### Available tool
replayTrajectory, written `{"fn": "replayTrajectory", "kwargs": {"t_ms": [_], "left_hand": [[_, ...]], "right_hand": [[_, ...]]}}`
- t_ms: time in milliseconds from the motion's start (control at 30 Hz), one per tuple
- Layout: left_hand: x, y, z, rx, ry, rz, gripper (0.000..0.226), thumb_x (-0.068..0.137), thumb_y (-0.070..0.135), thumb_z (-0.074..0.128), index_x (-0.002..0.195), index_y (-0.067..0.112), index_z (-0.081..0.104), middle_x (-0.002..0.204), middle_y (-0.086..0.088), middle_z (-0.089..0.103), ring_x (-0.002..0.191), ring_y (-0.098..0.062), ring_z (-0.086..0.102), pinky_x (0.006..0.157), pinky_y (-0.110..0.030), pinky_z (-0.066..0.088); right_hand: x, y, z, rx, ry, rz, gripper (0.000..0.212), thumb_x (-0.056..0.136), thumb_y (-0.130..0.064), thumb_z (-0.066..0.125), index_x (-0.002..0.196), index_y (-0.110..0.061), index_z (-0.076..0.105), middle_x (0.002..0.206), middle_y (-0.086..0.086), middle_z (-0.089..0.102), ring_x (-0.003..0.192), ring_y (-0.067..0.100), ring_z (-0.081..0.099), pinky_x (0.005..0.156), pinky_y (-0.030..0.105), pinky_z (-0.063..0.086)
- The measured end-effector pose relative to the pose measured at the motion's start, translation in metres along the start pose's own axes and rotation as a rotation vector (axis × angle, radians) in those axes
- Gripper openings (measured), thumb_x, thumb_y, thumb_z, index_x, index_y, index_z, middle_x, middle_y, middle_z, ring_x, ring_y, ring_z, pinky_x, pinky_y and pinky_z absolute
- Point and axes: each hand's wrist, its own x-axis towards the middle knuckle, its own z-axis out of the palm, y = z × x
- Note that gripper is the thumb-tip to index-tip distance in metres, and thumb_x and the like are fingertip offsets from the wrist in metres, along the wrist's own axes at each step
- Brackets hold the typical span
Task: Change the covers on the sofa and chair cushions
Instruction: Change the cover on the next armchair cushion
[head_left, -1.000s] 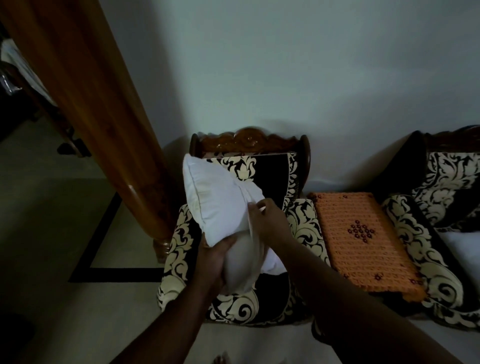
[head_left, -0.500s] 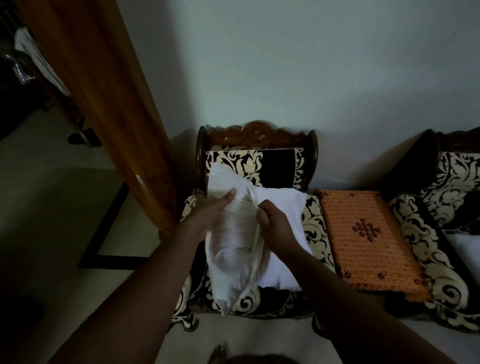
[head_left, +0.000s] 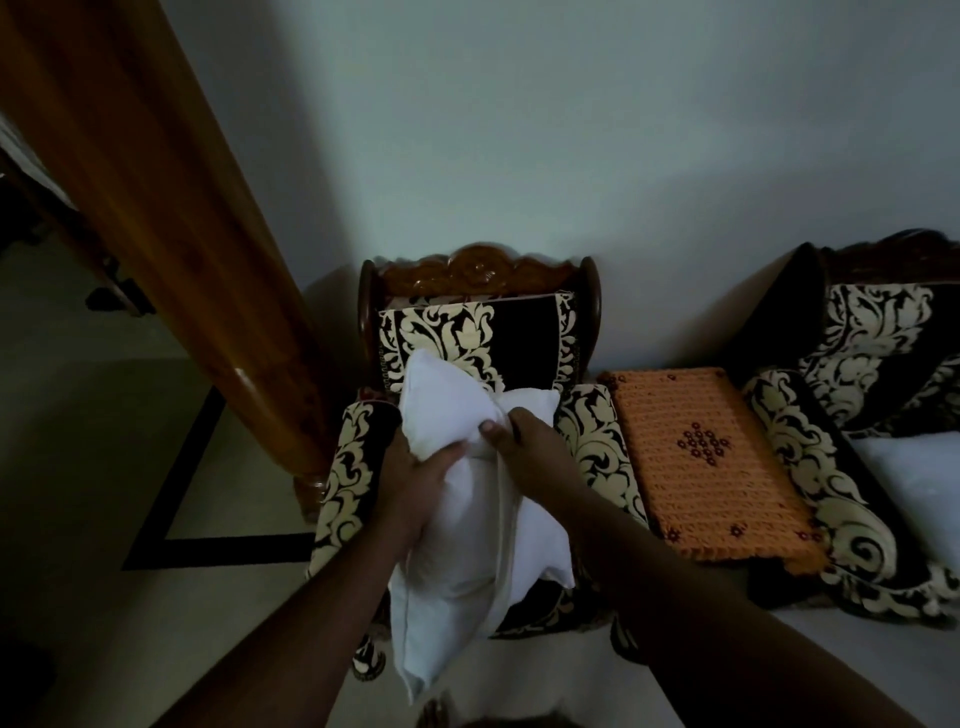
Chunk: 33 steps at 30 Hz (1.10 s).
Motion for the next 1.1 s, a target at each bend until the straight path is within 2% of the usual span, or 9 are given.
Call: {"fn": "replayTrajectory", "kwargs": {"t_ms": [167,300,400,500,600,800,900,967,1100], "left_hand": [[-0.009,-0.012,-0.013,0.016,-0.025,0.042,0.053,0.076,0.026,0.090,0.122,0.034,0.064,0.115,0.015,0.072,0.103,0.002,0.068,0.083,-0.020,0.056],[-0.011,-0.016,-0.018,0.018,-0.048,0.024,0.046,0.080,0.018,0.086,0.117,0.034,0.066,0.111,0.014,0.074,0.104,-0.005,0.070,0.083,-0.024,0.058],[-0.010,-0.014,-0.023,0.098,-0.015,0.032,0.043,0.079,0.022,0.087,0.112,0.037,0.065,0.107,0.017,0.072,0.101,-0.002,0.068,0.083,-0.023,0.056],[0.005,-0.013,-0.016,0.419,-0.031,0.116,0.049,0.086,0.028,0.082,0.129,0.020,0.061,0.115,0.012,0.063,0.105,-0.008,0.060,0.095,-0.029,0.049],[0.021,-0.007,-0.005,0.642,-0.194,-0.017,0.050,0.099,0.027,0.065,0.141,0.007,0.049,0.133,-0.007,0.058,0.122,-0.022,0.055,0.100,-0.030,0.041],[0.027,-0.001,0.002,0.858,-0.116,0.050,0.046,0.095,0.043,0.058,0.132,0.015,0.055,0.124,-0.013,0.067,0.109,-0.030,0.064,0.090,-0.036,0.050],[0.024,0.009,0.003,0.542,-0.062,0.044,0.067,0.081,0.058,0.058,0.134,0.018,0.057,0.128,-0.006,0.065,0.113,-0.025,0.062,0.099,-0.037,0.048],[0.024,0.015,0.004,0.203,0.062,0.056,0.056,0.080,0.047,0.073,0.129,0.024,0.061,0.126,0.004,0.065,0.113,-0.018,0.062,0.100,-0.034,0.048],[0.029,0.022,-0.005,-0.331,0.325,-0.131,0.053,0.076,0.022,0.088,0.123,0.025,0.063,0.112,0.007,0.070,0.100,-0.015,0.067,0.094,-0.041,0.056]], "right_hand": [[0.002,-0.003,-0.008,0.571,-0.158,0.175,0.043,0.098,-0.054,0.056,0.105,-0.014,0.071,0.100,0.002,0.072,0.093,0.017,0.067,0.078,0.029,0.052],[0.008,-0.020,-0.003,0.400,-0.136,0.238,0.046,0.100,-0.049,0.056,0.104,-0.007,0.071,0.095,0.007,0.069,0.089,0.019,0.064,0.072,0.030,0.051],[0.011,-0.026,0.006,0.375,-0.023,0.167,0.043,0.102,-0.040,0.053,0.094,-0.001,0.070,0.091,0.016,0.070,0.091,0.028,0.066,0.083,0.040,0.053],[0.005,-0.035,0.019,0.322,0.181,0.033,0.037,0.102,-0.032,0.051,0.072,-0.014,0.061,0.070,0.004,0.063,0.070,0.017,0.058,0.072,0.036,0.047],[-0.002,-0.046,0.024,0.182,0.193,-0.100,0.039,0.103,-0.032,0.050,0.065,-0.026,0.048,0.064,-0.006,0.055,0.064,0.010,0.053,0.064,0.029,0.041],[-0.012,-0.059,0.030,0.158,0.217,-0.249,0.040,0.104,-0.030,0.052,0.064,-0.028,0.044,0.062,-0.007,0.051,0.061,0.006,0.050,0.062,0.026,0.039],[-0.002,-0.051,0.011,0.114,0.134,-0.274,0.030,0.103,-0.032,0.054,0.076,-0.020,0.048,0.069,-0.007,0.053,0.064,0.004,0.050,0.062,0.026,0.039],[-0.002,-0.035,-0.001,0.007,0.114,-0.245,0.025,0.101,-0.040,0.055,0.086,-0.022,0.046,0.071,-0.008,0.051,0.063,0.002,0.048,0.058,0.024,0.037],[-0.029,0.004,0.015,-0.184,0.040,-0.029,0.049,0.094,-0.073,0.038,0.088,-0.026,0.050,0.076,-0.004,0.062,0.066,0.010,0.061,0.058,0.032,0.050]]}}
